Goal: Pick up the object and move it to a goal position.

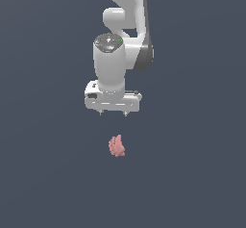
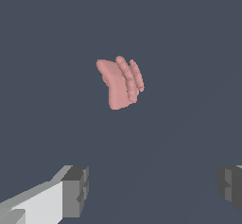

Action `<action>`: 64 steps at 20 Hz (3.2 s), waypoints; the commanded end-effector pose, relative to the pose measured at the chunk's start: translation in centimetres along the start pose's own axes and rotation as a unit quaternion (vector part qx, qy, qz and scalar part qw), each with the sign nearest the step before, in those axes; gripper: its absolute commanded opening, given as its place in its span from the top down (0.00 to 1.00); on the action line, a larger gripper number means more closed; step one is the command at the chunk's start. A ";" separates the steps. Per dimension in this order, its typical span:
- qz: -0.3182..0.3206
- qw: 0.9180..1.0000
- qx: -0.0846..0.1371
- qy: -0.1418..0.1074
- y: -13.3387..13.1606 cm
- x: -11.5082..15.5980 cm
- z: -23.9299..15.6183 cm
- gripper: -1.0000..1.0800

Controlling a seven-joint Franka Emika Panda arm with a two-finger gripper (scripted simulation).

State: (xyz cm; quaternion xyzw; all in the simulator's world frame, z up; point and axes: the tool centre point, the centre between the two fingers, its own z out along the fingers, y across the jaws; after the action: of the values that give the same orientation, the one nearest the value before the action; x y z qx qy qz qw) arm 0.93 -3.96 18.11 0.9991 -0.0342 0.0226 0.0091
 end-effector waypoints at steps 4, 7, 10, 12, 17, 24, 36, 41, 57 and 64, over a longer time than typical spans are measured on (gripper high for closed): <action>-0.003 1.000 -0.001 -0.002 -0.2 -0.1 -0.1 0.04; -0.009 1.000 -0.005 -0.006 -0.8 -0.3 -0.3 0.04; -0.013 1.000 -0.007 -0.009 -1.1 -0.5 -0.4 0.04; -0.013 1.000 -0.008 -0.009 -1.1 -0.6 -0.5 0.04; -0.018 1.000 -0.007 -0.009 -1.1 -0.2 -0.2 0.04; -0.044 0.999 -0.006 -0.012 -1.3 1.6 1.0 0.04; -0.123 0.992 0.004 -0.019 -1.6 6.5 5.5 0.04; -0.144 0.989 0.009 -0.021 -1.6 7.7 7.0 0.04; -0.156 0.987 0.012 -0.022 -1.6 8.1 9.9 0.04; -0.157 0.987 0.012 -0.021 -1.7 7.9 12.9 0.04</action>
State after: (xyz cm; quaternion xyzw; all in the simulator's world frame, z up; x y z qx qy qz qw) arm 9.48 -3.07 5.94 0.9924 0.1232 -0.0009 -0.0001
